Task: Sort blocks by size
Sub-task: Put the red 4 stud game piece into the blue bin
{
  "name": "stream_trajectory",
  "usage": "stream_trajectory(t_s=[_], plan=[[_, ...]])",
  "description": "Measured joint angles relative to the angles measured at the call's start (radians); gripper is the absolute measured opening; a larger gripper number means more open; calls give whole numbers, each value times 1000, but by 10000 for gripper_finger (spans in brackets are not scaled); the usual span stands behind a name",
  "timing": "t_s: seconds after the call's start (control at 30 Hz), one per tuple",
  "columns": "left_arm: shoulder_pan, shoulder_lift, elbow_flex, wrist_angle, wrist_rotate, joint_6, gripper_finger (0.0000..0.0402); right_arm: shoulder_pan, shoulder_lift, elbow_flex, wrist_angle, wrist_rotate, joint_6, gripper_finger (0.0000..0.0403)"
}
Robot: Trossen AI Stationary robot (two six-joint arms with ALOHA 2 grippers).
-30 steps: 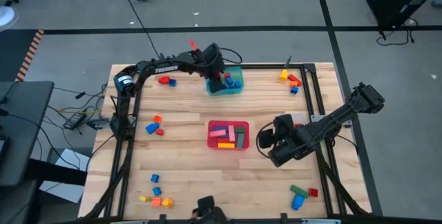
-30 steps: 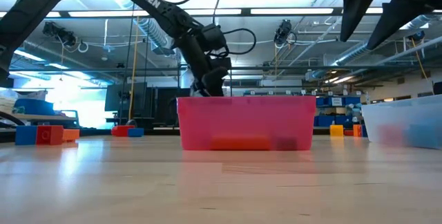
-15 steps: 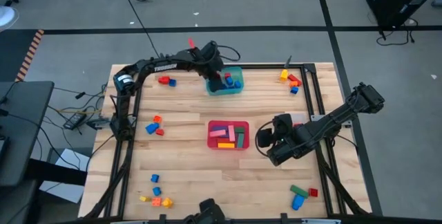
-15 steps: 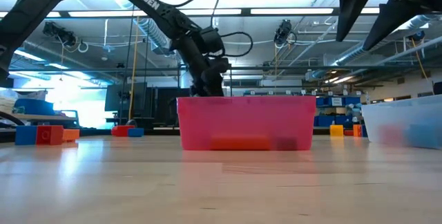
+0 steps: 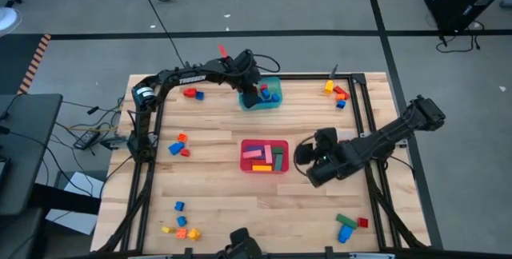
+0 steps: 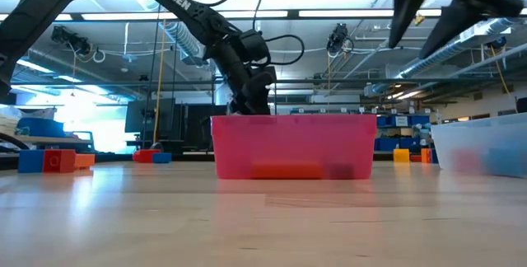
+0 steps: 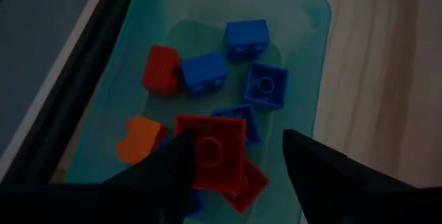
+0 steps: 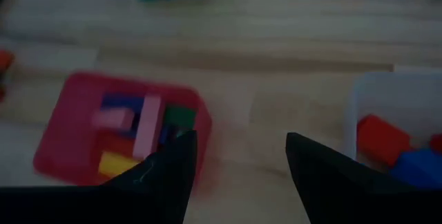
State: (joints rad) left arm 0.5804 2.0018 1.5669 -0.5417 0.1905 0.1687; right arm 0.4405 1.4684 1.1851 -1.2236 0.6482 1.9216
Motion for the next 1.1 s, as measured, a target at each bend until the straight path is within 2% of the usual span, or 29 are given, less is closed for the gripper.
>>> stream_trajectory(t_s=[0.07, 0.13, 0.3, 0.4, 0.53, 0.67, 0.73, 0.8, 0.93, 1.1], plan=[[-1, 0, 0, 4, 0, 7, 223, -52, -6, -1, 1, -10, -7, 236], [-4, 0, 0, 5, -6, 7, 223, -115, -23, -1, 21, -25, -82, 236], [-15, 0, 0, 5, -43, -7, 223, -303, -95, -2, 123, -80, -412, 238], [-21, 0, 0, -13, -48, -24, 223, -436, -163, -57, 207, -138, -600, 238], [-40, 0, 0, -20, -49, -16, 223, -627, -282, -239, 496, -286, -827, 238], [-59, 0, 0, -18, -49, -14, 223, -840, -353, -469, 987, -533, -971, 238], [-66, 0, 0, -7, -73, -13, 223, -943, -334, -559, 1242, -674, -989, 238], [-73, 0, 0, 11, -87, -13, 223, -1030, -281, -603, 1405, -794, -993, 238], [-86, 0, 0, 77, -89, -13, 223, -1156, -141, -565, 1454, -991, -1086, 238], [-97, 0, 0, 207, -88, -16, 223, -1232, 29, -426, 1454, -1170, -1260, 237]])
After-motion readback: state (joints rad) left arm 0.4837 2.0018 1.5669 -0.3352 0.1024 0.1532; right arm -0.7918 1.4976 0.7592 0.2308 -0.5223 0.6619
